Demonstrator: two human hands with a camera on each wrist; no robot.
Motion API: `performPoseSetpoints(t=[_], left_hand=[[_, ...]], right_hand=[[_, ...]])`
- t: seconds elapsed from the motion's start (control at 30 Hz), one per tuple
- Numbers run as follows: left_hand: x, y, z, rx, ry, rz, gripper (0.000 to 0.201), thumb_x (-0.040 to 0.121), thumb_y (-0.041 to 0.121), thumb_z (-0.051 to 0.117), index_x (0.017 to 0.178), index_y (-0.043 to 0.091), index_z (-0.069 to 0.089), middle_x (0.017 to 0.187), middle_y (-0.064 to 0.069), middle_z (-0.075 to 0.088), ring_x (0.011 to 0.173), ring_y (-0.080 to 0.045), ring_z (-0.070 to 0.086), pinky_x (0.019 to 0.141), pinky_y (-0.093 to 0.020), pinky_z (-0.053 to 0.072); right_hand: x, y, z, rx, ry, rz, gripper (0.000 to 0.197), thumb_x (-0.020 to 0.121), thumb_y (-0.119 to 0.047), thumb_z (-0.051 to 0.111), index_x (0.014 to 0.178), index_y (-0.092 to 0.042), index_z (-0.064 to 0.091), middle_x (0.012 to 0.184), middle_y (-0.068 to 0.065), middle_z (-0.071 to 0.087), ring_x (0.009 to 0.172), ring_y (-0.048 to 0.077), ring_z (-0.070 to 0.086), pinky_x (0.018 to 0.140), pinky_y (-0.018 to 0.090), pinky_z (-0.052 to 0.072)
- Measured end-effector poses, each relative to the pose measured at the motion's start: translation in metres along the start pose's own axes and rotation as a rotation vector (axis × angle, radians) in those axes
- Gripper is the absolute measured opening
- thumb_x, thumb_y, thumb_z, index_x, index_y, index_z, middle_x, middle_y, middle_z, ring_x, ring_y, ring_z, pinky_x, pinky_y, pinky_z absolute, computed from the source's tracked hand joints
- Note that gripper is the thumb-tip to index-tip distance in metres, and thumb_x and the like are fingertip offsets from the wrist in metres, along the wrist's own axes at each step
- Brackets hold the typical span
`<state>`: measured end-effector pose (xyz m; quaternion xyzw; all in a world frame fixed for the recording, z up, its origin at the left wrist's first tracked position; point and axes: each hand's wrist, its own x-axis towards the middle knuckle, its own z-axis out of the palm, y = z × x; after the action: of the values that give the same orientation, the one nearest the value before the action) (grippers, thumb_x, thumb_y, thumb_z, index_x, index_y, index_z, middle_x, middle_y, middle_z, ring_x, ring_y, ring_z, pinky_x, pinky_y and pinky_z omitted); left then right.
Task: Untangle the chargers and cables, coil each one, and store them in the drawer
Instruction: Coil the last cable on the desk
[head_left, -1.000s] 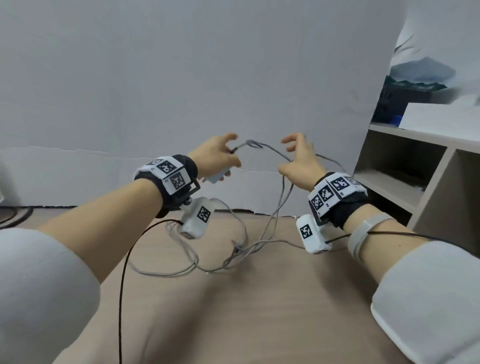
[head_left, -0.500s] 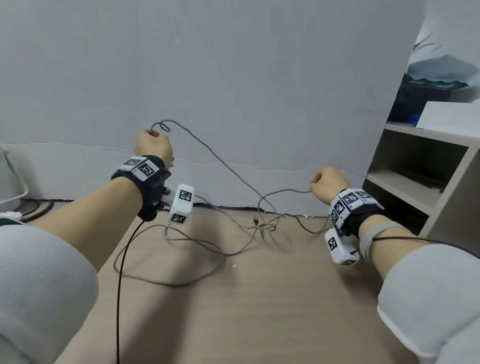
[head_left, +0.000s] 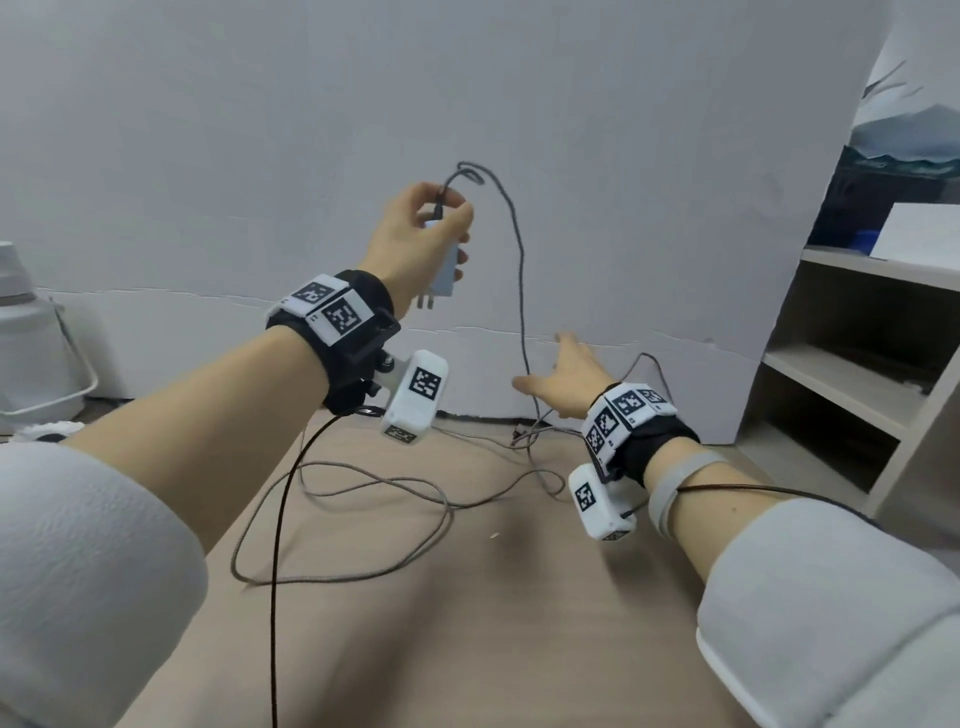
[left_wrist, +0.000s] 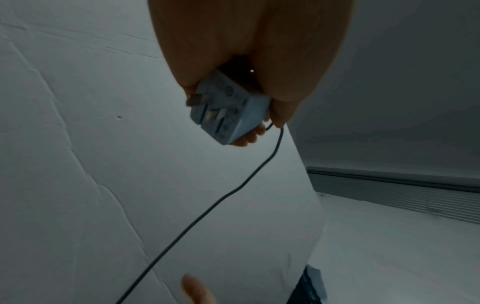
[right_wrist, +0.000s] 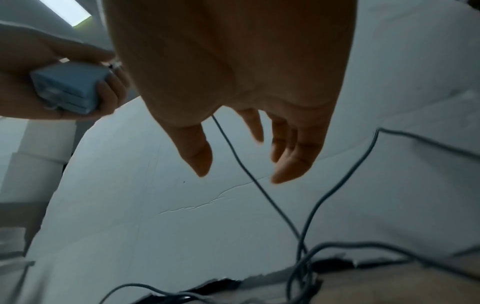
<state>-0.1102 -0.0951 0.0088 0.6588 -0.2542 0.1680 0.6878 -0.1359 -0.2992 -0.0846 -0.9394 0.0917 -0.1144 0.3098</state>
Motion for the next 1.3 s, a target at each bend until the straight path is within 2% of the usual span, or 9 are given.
performPoseSetpoints(t=[0.13,0.2,0.27,0.4,0.5,0.73,0.93,1.1,1.3], left_hand=[[-0.007,0.019,-0.004,0.003,-0.196,0.103,0.011,0.1,0.026,0.061,0.093,0.018,0.059,0.078,-0.004,0.064,0.066,-0.02,0.06,0.059,-0.031,0.054],[-0.006,0.018,-0.009,0.095,-0.173,0.122,0.018,0.102,0.028,0.057,0.088,0.017,0.057,0.074,-0.004,0.065,0.062,-0.019,0.06,0.06,-0.029,0.054],[-0.001,0.01,-0.019,0.215,-0.088,0.104,0.021,0.103,0.027,0.054,0.085,0.016,0.056,0.073,-0.004,0.067,0.058,-0.014,0.061,0.059,-0.025,0.052],[0.002,-0.021,-0.05,0.362,-0.094,-0.057,0.02,0.102,0.019,0.054,0.086,0.012,0.063,0.075,-0.003,0.072,0.058,-0.005,0.065,0.06,-0.02,0.05],[-0.003,-0.043,-0.061,0.167,-0.178,-0.179,0.015,0.099,0.003,0.052,0.096,0.007,0.067,0.064,-0.002,0.061,0.065,-0.019,0.066,0.08,-0.039,0.048],[-0.027,-0.047,-0.055,0.064,-0.365,-0.268,0.034,0.098,0.038,0.064,0.098,0.005,0.071,0.059,0.004,0.025,0.052,-0.015,0.03,0.068,-0.035,0.052],[-0.033,-0.036,-0.037,0.417,-0.327,-0.132,0.021,0.099,0.028,0.062,0.097,0.013,0.077,0.054,0.001,0.034,0.048,-0.016,0.031,0.046,-0.024,0.033],[-0.038,-0.02,-0.024,0.731,-0.543,-0.101,0.026,0.101,0.023,0.054,0.083,0.012,0.069,0.068,-0.002,0.047,0.054,-0.019,0.048,0.054,-0.029,0.044],[-0.05,-0.009,-0.026,0.232,-0.703,-0.186,0.042,0.103,0.024,0.054,0.064,0.013,0.043,0.06,-0.001,0.021,0.052,-0.018,0.019,0.047,-0.027,0.023]], right_hand=[[0.005,-0.014,-0.001,0.17,0.214,-0.116,0.073,0.09,-0.048,0.067,0.149,-0.02,0.036,0.149,0.011,0.039,0.137,0.031,0.039,0.113,0.047,0.037],[0.009,-0.022,-0.005,0.244,0.294,-0.19,0.023,0.099,-0.038,0.057,0.11,-0.018,0.063,0.113,0.007,0.067,0.117,0.029,0.06,0.103,0.041,0.045],[0.013,-0.021,-0.012,0.418,0.273,-0.187,0.028,0.104,-0.029,0.049,0.083,-0.017,0.063,0.073,0.006,0.069,0.081,0.028,0.071,0.088,0.044,0.055],[0.02,-0.003,-0.028,0.5,0.34,-0.212,0.024,0.102,-0.03,0.056,0.083,-0.02,0.066,0.057,-0.01,0.047,0.051,0.008,0.045,0.06,0.034,0.047],[0.017,-0.002,-0.036,0.549,0.329,-0.281,0.021,0.099,-0.031,0.062,0.093,-0.013,0.071,0.046,-0.019,0.042,0.044,0.002,0.038,0.055,0.023,0.034],[0.018,-0.004,-0.05,0.537,0.395,-0.246,0.017,0.097,-0.025,0.065,0.088,-0.013,0.075,0.045,-0.017,0.046,0.039,0.001,0.038,0.054,0.024,0.035],[-0.006,-0.035,-0.033,0.142,0.099,-0.42,0.032,0.089,-0.013,0.065,0.12,-0.022,0.069,0.097,-0.006,0.066,0.084,0.013,0.063,0.08,0.023,0.05],[-0.017,-0.069,-0.02,0.086,0.169,-0.64,0.014,0.098,-0.021,0.062,0.098,-0.016,0.075,0.06,-0.015,0.062,0.059,0.001,0.055,0.064,0.017,0.041],[-0.005,-0.057,-0.033,-0.03,0.165,-0.455,0.031,0.102,-0.034,0.055,0.088,-0.014,0.073,0.065,0.0,0.057,0.067,0.017,0.05,0.07,0.033,0.041]])
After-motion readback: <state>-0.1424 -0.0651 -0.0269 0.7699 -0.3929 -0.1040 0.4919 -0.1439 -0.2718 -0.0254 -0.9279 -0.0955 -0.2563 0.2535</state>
